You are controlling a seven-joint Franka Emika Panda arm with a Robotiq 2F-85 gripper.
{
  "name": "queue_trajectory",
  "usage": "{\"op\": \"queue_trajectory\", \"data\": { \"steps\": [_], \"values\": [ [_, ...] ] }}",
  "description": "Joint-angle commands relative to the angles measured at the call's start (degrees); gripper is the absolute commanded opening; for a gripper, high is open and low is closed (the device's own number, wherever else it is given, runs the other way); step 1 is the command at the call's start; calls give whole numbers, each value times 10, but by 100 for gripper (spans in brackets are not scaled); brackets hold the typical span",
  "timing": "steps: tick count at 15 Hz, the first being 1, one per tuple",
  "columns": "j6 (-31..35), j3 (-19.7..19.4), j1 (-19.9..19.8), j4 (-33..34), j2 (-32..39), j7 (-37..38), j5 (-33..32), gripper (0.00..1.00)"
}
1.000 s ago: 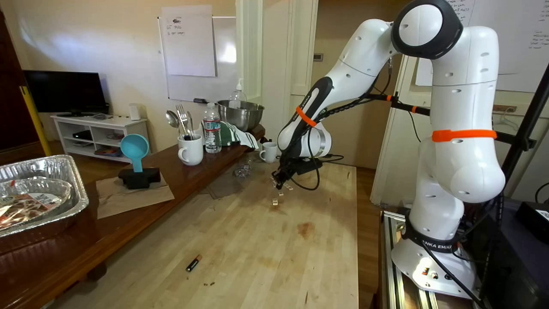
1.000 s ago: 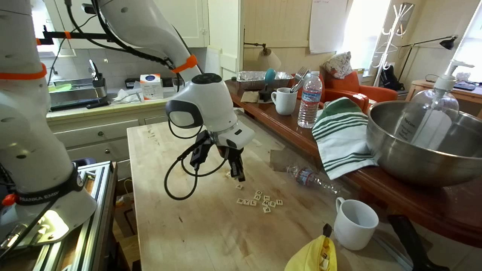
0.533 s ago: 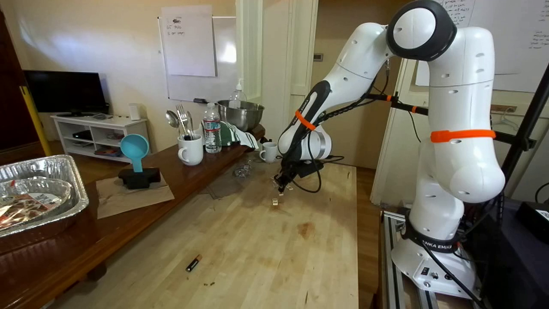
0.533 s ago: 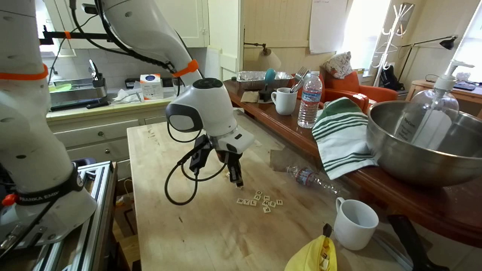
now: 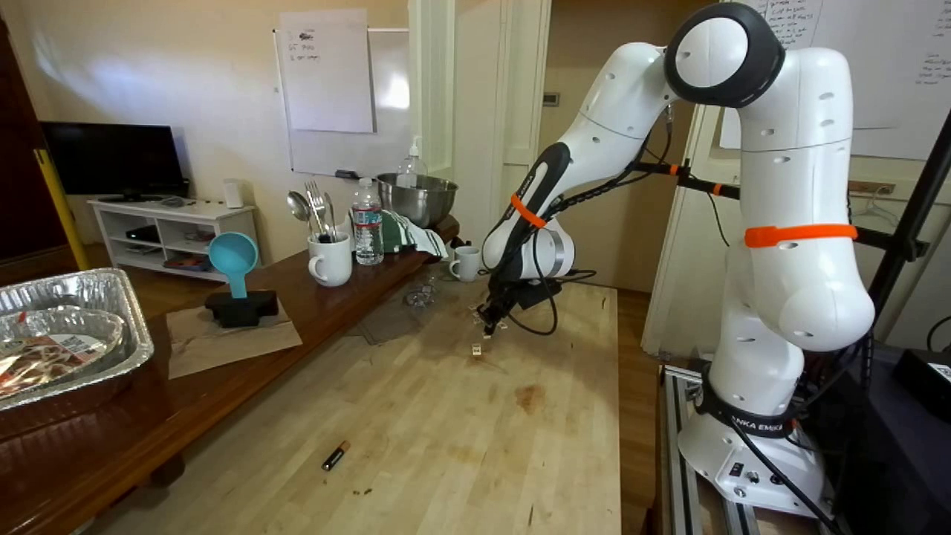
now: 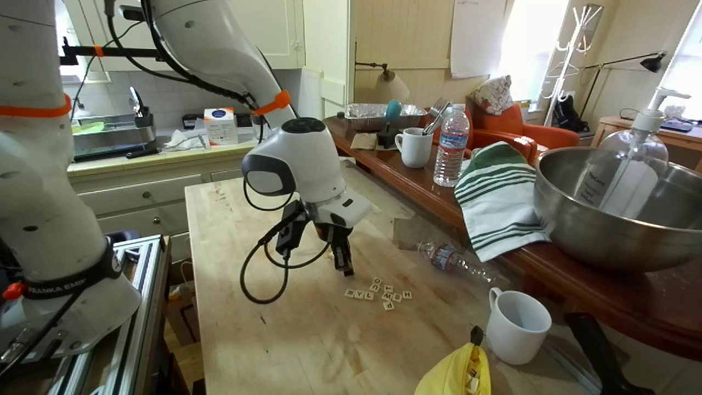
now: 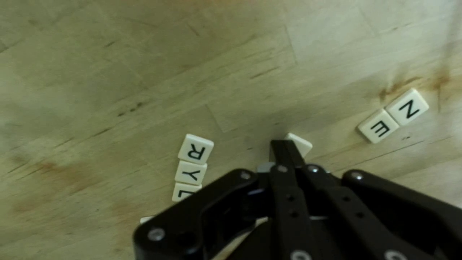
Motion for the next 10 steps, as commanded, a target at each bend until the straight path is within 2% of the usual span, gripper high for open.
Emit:
{"op": "queue_trajectory", "data": {
  "steps": [1,10],
  "values": [
    [-10,3,0,3,13,-2,-1,0],
    [-17,13,11,2,11,17,2,0]
  ]
}}
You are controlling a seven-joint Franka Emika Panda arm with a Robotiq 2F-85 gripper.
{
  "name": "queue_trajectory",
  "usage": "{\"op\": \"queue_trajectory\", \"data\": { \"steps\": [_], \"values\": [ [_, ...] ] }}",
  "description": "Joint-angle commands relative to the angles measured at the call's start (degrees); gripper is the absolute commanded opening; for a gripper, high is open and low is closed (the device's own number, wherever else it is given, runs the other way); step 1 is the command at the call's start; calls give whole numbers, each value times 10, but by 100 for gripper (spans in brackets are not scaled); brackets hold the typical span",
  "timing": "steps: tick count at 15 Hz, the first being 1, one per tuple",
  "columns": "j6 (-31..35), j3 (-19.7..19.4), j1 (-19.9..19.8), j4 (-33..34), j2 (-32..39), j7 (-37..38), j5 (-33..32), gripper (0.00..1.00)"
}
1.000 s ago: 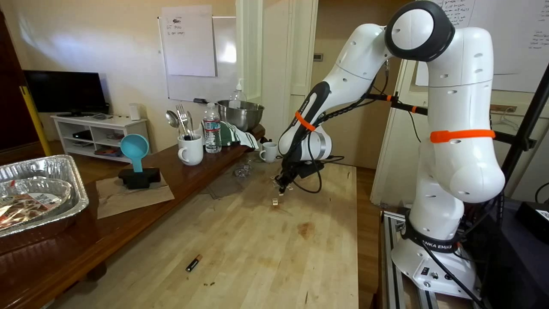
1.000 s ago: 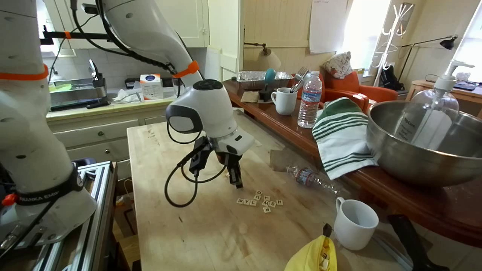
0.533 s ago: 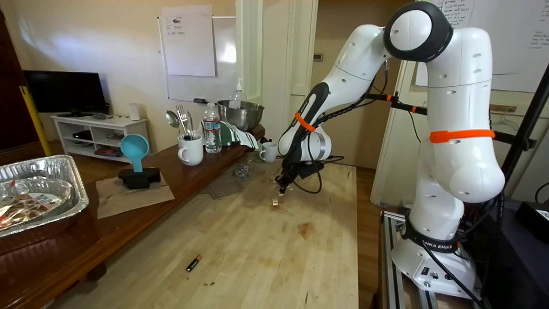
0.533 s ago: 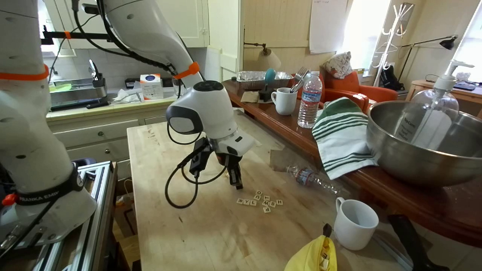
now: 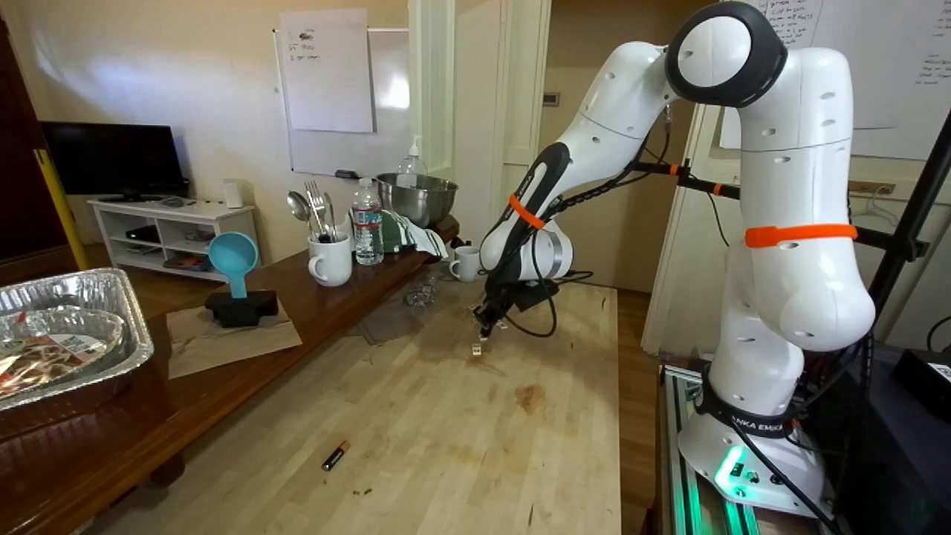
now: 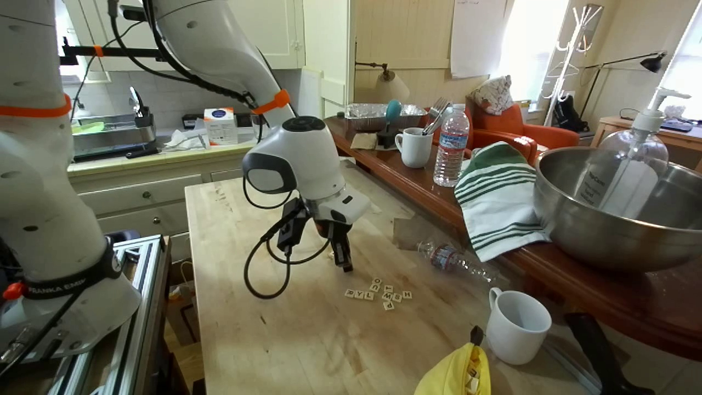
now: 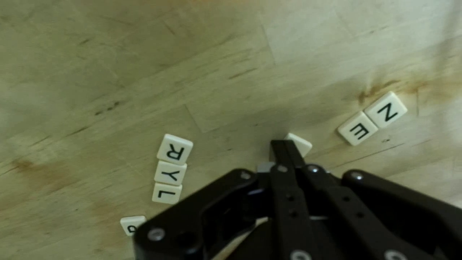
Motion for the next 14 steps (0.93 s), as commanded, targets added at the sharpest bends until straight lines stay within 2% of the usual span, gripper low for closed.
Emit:
{"op": "queue_trajectory", "data": {
  "steps": [1,14],
  "values": [
    [-17,3,8,1,12,18,3,0],
    [-21,20,9,4,10,67,15,0]
  ]
}}
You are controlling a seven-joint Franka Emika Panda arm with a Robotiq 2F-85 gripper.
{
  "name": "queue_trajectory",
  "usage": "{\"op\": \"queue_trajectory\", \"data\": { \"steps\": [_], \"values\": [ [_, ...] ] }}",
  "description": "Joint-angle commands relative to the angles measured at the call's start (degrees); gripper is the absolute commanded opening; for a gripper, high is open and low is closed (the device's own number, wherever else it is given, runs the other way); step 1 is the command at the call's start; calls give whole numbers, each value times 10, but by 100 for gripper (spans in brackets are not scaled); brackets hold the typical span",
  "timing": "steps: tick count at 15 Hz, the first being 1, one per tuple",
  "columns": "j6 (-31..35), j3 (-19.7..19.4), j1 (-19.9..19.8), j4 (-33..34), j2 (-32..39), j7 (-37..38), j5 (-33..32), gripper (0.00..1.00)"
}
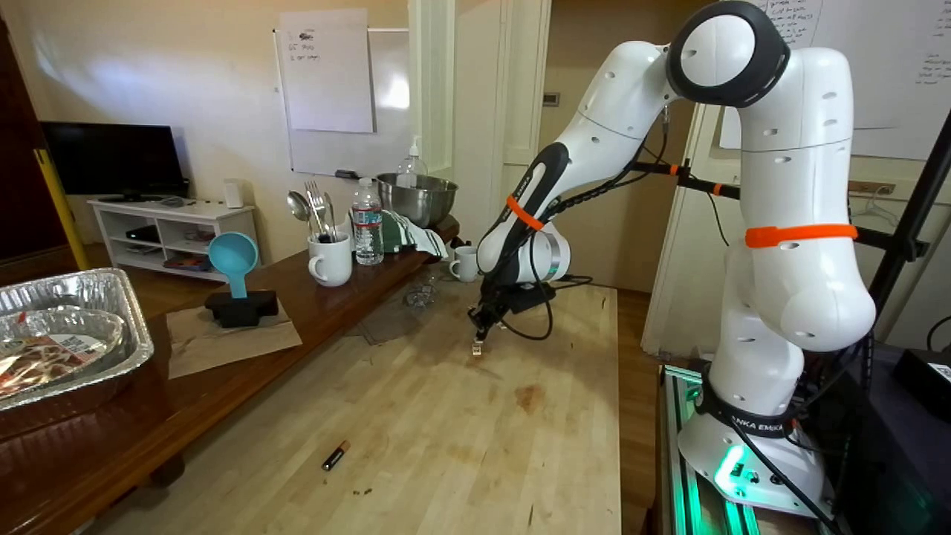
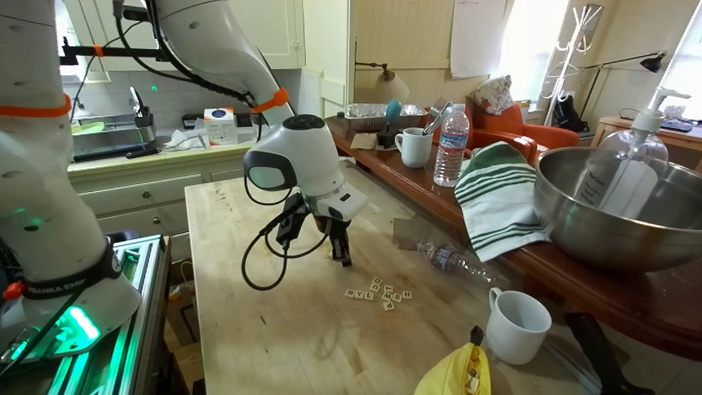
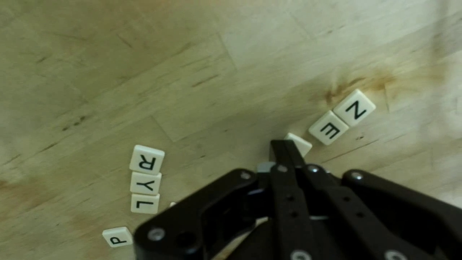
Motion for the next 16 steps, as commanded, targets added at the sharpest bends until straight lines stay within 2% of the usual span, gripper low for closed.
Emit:
{"op": "queue_trajectory", "data": {
  "steps": [1,16],
  "values": [
    [-22,6,5,2,11,26,11,0],
    [-29,2,12,3,14,105,0,0]
  ]
}}
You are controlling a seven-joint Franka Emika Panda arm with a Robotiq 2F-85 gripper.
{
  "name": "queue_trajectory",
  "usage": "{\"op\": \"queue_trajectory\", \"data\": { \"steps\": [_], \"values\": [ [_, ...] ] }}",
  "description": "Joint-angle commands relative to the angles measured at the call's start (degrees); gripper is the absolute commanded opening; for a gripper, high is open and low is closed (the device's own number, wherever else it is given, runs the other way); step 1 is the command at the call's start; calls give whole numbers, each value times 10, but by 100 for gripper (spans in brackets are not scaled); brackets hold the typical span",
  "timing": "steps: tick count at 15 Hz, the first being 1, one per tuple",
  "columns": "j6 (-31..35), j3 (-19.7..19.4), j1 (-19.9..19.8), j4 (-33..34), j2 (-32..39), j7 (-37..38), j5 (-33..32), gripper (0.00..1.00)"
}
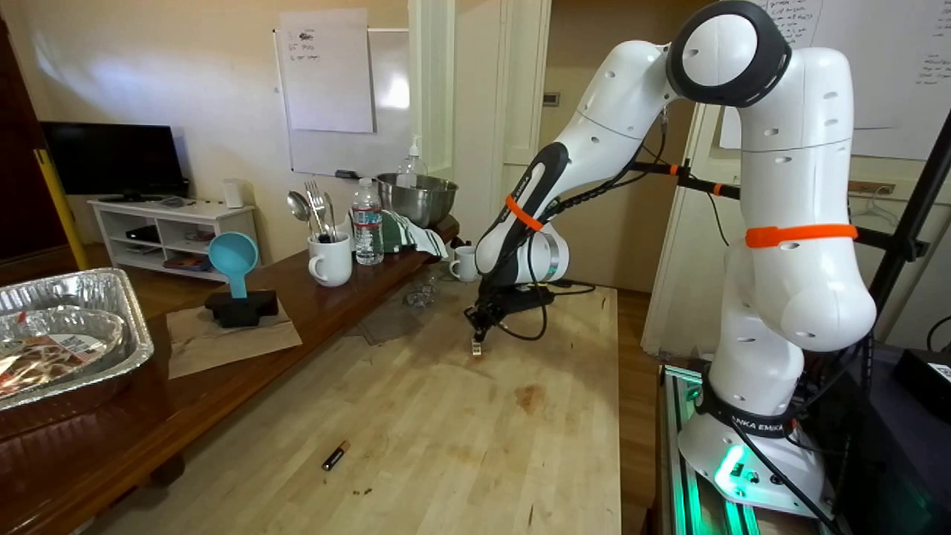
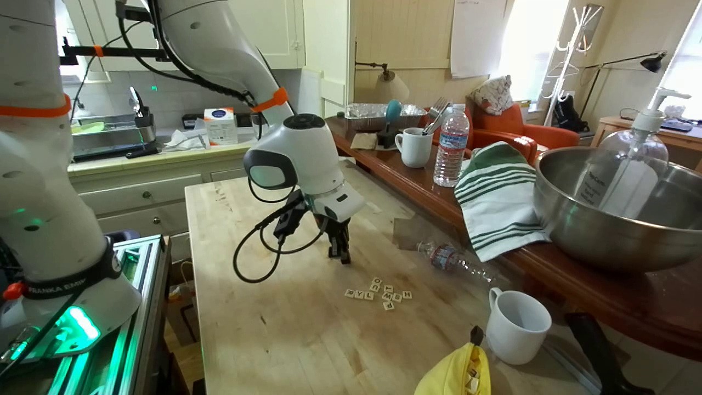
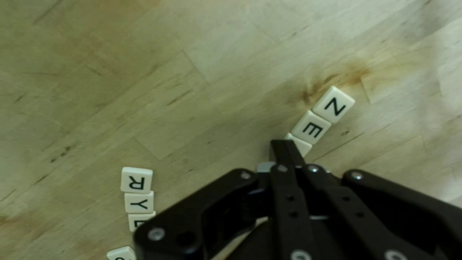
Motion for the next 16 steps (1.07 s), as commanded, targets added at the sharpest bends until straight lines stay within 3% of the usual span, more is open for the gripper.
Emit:
{"op": "queue_trajectory", "data": {
  "steps": [1,9,10,16],
  "values": [
    [-26,-4,9,2,14,29,-2,0],
    [-30,-18,12,3,-2,45,-19,0],
    [-29,29,-45,-1,-10,87,-76,0],
    [-42,47,-78,-2,-31,150,-165,0]
  ]
}}
